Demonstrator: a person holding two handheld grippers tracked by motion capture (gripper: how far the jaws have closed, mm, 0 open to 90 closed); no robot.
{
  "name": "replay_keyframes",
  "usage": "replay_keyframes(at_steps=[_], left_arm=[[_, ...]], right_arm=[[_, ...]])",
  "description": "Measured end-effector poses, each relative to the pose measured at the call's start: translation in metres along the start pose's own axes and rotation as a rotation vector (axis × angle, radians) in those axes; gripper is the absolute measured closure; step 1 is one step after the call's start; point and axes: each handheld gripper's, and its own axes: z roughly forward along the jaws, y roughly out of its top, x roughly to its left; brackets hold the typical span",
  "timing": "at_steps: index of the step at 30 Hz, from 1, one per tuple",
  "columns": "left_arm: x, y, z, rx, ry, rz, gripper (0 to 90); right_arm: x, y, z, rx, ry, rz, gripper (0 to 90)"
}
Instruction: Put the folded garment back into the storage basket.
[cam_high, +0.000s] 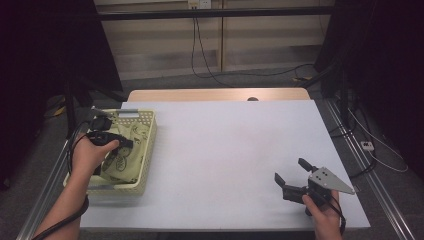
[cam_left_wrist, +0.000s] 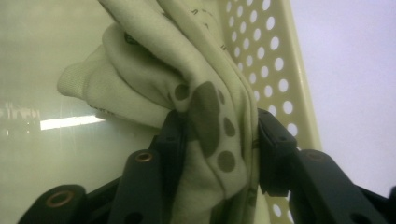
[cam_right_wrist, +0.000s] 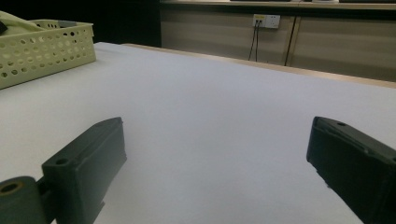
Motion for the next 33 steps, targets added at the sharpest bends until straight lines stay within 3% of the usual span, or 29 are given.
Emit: replay_keyframes(at_steps=[33], left_arm=[[0.014,-0.011,0.009,-0.041,0.035,0.007,45.8]], right_arm=[[-0.001,0.000,0.000,0.000,-0.001,0.001,4.4]])
